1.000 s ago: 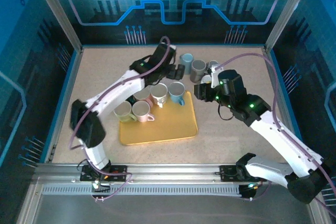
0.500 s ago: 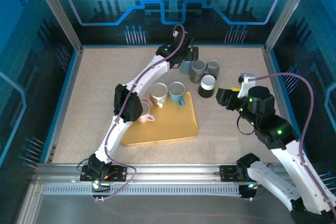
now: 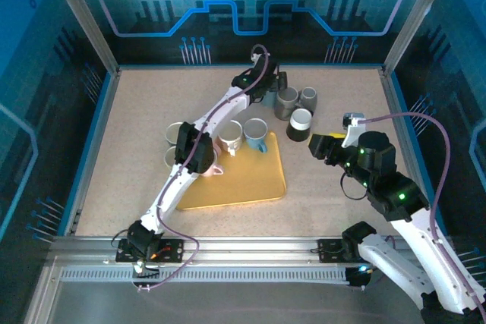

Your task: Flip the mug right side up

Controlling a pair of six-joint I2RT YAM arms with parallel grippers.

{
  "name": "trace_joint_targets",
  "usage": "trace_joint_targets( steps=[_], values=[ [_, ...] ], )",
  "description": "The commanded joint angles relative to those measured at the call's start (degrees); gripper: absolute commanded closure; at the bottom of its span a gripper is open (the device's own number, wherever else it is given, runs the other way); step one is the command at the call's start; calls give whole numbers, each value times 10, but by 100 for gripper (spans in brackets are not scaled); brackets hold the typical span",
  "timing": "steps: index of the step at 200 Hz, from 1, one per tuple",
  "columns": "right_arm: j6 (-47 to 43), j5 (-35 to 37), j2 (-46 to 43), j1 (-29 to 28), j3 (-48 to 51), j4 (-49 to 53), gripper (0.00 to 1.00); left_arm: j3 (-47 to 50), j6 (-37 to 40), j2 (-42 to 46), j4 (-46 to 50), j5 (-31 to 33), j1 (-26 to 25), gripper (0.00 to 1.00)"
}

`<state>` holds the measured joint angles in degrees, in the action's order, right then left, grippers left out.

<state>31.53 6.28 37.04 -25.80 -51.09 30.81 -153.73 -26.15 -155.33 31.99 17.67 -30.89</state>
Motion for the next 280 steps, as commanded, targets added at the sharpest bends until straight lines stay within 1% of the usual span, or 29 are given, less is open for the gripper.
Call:
trace_joint_targets(
  steps=[1,23,66,100,130,158,174,197,207,215,228,236,260,264,270,280],
  values=[
    [6,-4,-11,6,4,-18,37,-26,-21,-15,-18,-5,7,1],
    [5,-1,-14,6,4,-21,37,-25,-21,-23,-3,-1,10,2],
    [6,5,-16,6,4,-20,37,-16,-33,-21,47,1,28,12],
    [8,8,-15,6,4,-22,37,45,0,23,55,13,33,16],
    [12,2,-12,7,4,-25,37,70,16,53,102,16,41,22],
    [12,-3,-9,7,4,-29,37,120,50,88,88,19,43,25],
    [12,-7,-8,7,4,-31,37,112,67,86,86,18,46,22],
    [10,-9,-8,7,4,-31,37,88,77,72,91,23,50,9],
    [9,-9,-7,7,4,-31,37,78,74,63,96,23,53,2],
    [8,-8,-7,7,4,-30,36,73,71,57,100,21,55,1],
    [7,-5,-8,7,4,-31,36,69,70,52,98,17,56,4],
    [7,-6,-8,7,4,-32,36,69,71,51,95,18,56,7],
    [8,-4,-8,7,4,-34,36,65,81,45,84,21,57,23],
    [8,-4,-8,7,18,-34,36,64,83,44,84,21,57,26],
    [8,-4,-8,7,18,-34,36,61,84,41,84,19,56,28],
    [8,-3,-8,7,18,-34,36,58,88,37,84,16,56,30]
  ],
)
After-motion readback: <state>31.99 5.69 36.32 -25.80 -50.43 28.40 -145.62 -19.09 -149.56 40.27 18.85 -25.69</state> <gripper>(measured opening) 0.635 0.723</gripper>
